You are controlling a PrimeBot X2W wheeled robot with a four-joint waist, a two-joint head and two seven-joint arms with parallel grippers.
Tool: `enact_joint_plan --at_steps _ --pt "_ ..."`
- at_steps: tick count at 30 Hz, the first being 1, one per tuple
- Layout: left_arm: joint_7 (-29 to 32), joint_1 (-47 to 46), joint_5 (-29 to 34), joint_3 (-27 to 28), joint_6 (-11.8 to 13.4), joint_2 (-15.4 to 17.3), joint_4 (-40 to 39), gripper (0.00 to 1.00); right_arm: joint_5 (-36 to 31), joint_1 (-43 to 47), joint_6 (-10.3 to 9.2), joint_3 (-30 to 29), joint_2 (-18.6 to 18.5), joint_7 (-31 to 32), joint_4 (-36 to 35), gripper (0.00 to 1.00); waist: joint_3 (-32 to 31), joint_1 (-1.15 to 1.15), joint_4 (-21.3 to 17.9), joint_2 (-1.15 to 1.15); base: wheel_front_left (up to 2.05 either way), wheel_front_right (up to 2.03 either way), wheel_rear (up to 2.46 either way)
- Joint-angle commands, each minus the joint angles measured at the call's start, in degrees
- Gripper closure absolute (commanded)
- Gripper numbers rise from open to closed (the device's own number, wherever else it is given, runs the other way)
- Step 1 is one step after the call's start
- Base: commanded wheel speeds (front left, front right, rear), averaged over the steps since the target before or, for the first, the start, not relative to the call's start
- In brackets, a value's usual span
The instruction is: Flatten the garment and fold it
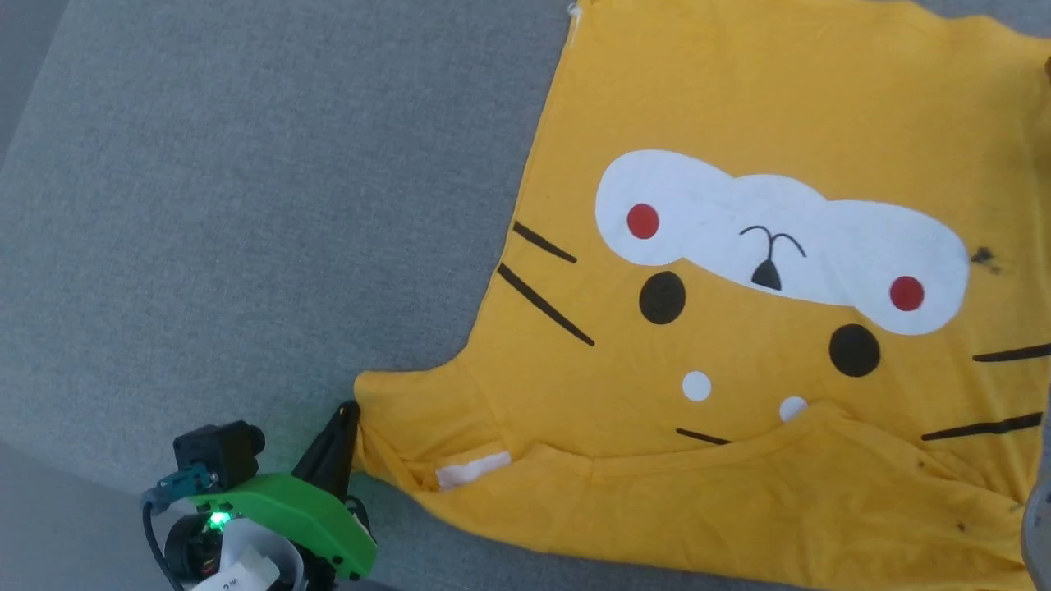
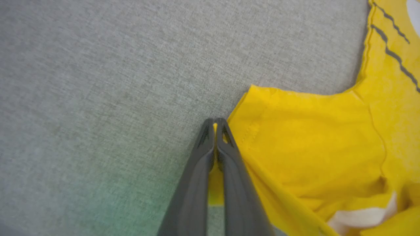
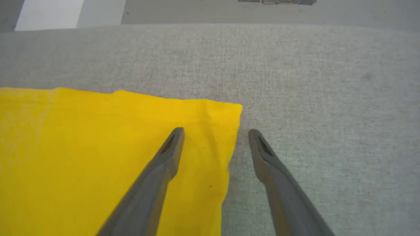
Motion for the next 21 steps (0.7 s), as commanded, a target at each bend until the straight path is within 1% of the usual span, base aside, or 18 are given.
enact_joint_plan --at_steps 1,4,5,6,7,8,9,11,13,15,17,19,21 --pt "0.50 -0.87 0.29 -0.58 0.10 -0.61 2.34 1.00 -1.58 -0.74 -0.08 -0.21 0.04 2.44 -0.31 0.00 2.77 -0.01 2.17 0.00 0.00 0.00 0.00" --pt "0.26 -1.43 0.30 -0.94 -0.17 -0.83 3.33 1.00 -3.62 -0.66 -0.08 -0.33 0.27 8.37 -1.11 0.00 3.02 -0.01 2.32 0.00 0.00 0.00 0.00" --pt "0.19 -1.55 0.28 -1.03 -0.25 -0.88 3.56 1.00 -3.92 -0.55 -0.08 -0.48 0.37 9.69 -1.57 0.11 3.02 -0.01 2.36 0.00 0.00 0.00 0.00" --pt "0.14 -1.67 0.24 -1.14 -0.35 -0.93 3.85 1.00 -4.18 -0.30 -0.08 -0.70 0.49 10.69 -2.37 0.60 2.91 -0.01 2.43 0.00 0.00 0.00 0.00" --pt "0.10 -1.74 0.24 -1.20 -0.40 -0.94 4.08 1.00 -4.22 0.04 -0.08 -1.10 0.62 11.02 -3.08 0.74 2.76 -0.01 2.47 0.00 0.00 0.00 0.00" --pt "0.04 -1.80 0.24 -1.27 -0.43 -0.94 4.36 1.00 -4.13 0.68 -0.08 -1.69 0.85 10.77 -4.04 1.00 2.50 -0.01 2.50 0.00 0.00 0.00 0.00" --pt "0.00 -1.82 0.25 -1.33 -0.44 -0.94 4.59 1.00 -4.02 1.40 -0.08 -1.97 0.94 9.58 -4.97 1.00 2.14 -0.01 2.52 0.00 0.00 0.00 0.00" --pt "-0.44 -1.72 0.25 -1.32 -0.48 -0.99 4.95 1.00 -3.15 3.34 -0.08 -2.58 1.16 4.23 -7.24 1.00 1.24 -0.01 2.50 0.00 0.00 0.00 0.00" --pt "-0.77 -1.20 0.13 -1.01 -0.30 -0.83 5.31 1.00 -0.38 5.29 -0.08 -4.08 3.12 -3.79 -9.44 1.00 -0.25 -0.01 1.93 0.00 0.00 0.00 0.00" --pt "-1.01 -0.32 -0.06 -0.48 0.07 -0.51 5.51 1.00 2.91 8.48 -0.08 -3.20 4.94 -14.08 -12.18 1.00 -2.27 -0.01 0.88 0.00 0.00 0.00 0.00" --pt "-1.08 0.50 -0.24 -0.10 0.32 -0.16 5.37 1.00 5.98 12.13 -0.08 -1.16 5.94 -23.85 -14.34 1.00 -4.21 -0.01 -0.19 0.00 0.00 0.00 0.00" --pt "-1.02 1.55 -0.38 0.38 0.72 0.34 5.06 1.00 8.34 16.52 -0.08 0.56 6.58 -31.97 -15.70 1.00 -6.50 -0.01 -1.60 0.00 0.00 0.00 0.00" --pt "-0.73 2.79 -0.39 0.81 1.21 1.04 4.59 1.00 10.01 20.96 -0.08 0.74 7.18 -37.51 -16.52 1.00 -8.98 -0.01 -3.09 0.00 0.00 0.00 0.00"
